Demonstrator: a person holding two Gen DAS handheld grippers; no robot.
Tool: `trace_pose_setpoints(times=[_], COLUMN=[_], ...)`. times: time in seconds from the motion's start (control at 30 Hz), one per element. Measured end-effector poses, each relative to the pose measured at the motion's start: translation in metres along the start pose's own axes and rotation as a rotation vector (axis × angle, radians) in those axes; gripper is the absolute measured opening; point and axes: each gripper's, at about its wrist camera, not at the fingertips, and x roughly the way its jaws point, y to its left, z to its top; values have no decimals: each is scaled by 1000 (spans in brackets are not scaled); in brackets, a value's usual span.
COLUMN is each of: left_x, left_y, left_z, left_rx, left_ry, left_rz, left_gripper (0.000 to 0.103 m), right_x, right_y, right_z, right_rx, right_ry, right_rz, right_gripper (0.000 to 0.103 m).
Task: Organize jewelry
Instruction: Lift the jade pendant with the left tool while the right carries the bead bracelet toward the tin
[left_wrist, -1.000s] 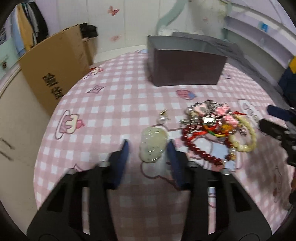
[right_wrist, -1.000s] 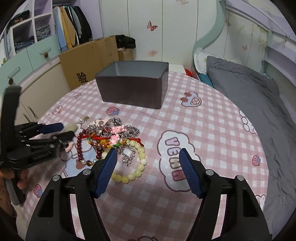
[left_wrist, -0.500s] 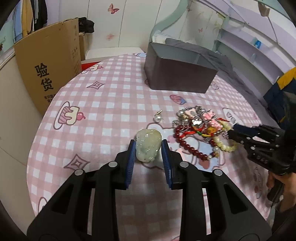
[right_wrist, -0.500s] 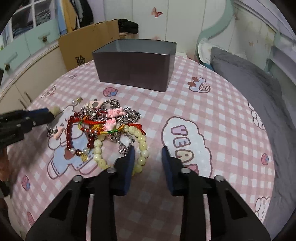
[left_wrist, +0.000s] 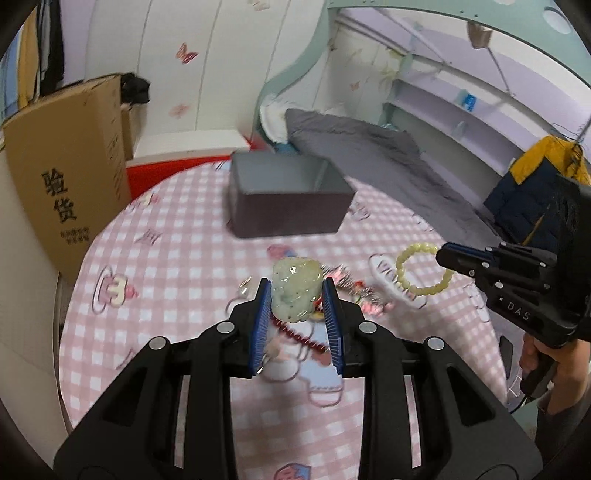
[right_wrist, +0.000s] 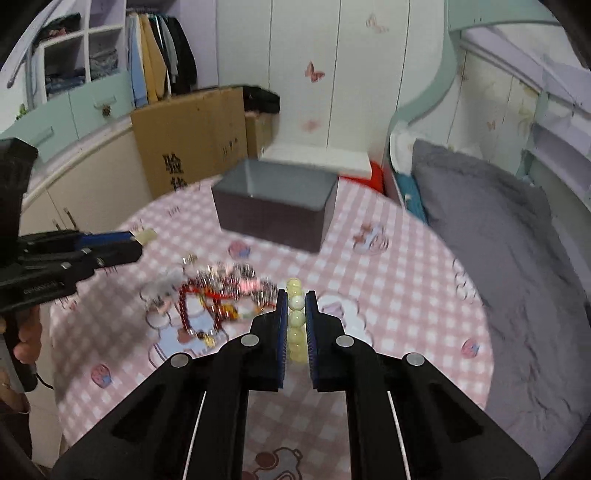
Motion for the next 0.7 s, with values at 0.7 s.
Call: trace_pose_setpoints(times=[0.7], left_x=[108], left_y=[12], left_z=[115], left_rx=[40], left_ry=[83], left_rz=[-14], left_gripper=[28], right_x=[81], right_y=[-22], right_z=[115], right_rx=[9], right_ry=[-117], right_rz=[82], right_gripper=[8])
